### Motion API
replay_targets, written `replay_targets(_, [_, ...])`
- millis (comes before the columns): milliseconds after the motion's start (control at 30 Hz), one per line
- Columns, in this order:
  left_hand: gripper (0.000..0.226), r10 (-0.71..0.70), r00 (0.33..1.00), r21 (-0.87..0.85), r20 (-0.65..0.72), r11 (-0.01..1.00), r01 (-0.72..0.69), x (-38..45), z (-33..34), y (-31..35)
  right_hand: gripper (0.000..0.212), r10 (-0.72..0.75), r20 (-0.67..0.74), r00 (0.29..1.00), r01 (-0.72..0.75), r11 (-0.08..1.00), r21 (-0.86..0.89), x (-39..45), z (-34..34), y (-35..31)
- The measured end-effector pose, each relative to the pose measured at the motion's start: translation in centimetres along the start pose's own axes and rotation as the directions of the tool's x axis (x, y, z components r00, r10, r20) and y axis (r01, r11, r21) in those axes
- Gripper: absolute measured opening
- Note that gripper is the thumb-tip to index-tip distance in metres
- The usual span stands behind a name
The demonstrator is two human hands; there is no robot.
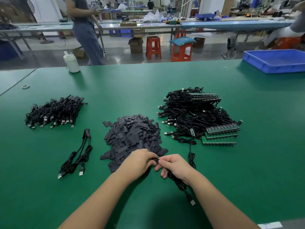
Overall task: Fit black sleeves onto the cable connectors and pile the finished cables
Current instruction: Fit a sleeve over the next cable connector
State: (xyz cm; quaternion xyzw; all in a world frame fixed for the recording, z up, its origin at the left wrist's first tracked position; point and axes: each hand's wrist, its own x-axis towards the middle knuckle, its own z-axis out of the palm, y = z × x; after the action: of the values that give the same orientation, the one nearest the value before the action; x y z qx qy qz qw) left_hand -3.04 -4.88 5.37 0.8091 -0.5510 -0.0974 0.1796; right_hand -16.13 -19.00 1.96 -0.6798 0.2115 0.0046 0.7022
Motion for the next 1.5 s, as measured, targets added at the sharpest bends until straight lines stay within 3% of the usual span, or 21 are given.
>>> replay_targets(133, [0.036,-0.065,0.997,0.300,0.039,0.953,0.050,0.4,-0.1,-0.4,0.024,0.001,-0.019,1.000,-0.002,0.999,-0.049,-0.2,0.5,-0.1])
replay_targets(233, [0.031,-0.058,0.995,0.392,0.082,0.920,0.022,0.7,0.2,-0.3,0.026,0.011,-0.036,0.999,-0.014,0.996,-0.086,-0.2,0.8,-0.1])
replay_targets(567, [0.026,-0.033,0.996,0.409,0.086,0.913,-0.005,0.9,0.8,-0.4,0.030,0.012,-0.073,0.997,-0.023,0.987,-0.159,-0.3,1.3,-0.4])
replay_targets(867, [0.025,0.016,0.999,0.427,0.030,0.904,-0.027,0.5,1.5,-0.8,0.021,0.016,-0.082,0.997,-0.026,0.991,-0.128,-0.2,1.2,-0.3])
replay_targets(1033, [0.023,0.000,1.000,0.461,0.007,0.888,-0.003,0.7,1.1,-0.7,0.012,0.022,-0.103,0.994,-0.022,1.000,-0.005,-0.2,1.0,-0.1])
replay_targets(1500, [0.025,0.019,0.988,0.509,0.152,0.856,-0.094,0.7,0.0,0.1,0.022,0.002,-0.071,0.997,-0.011,0.992,-0.130,-0.1,1.0,0.2])
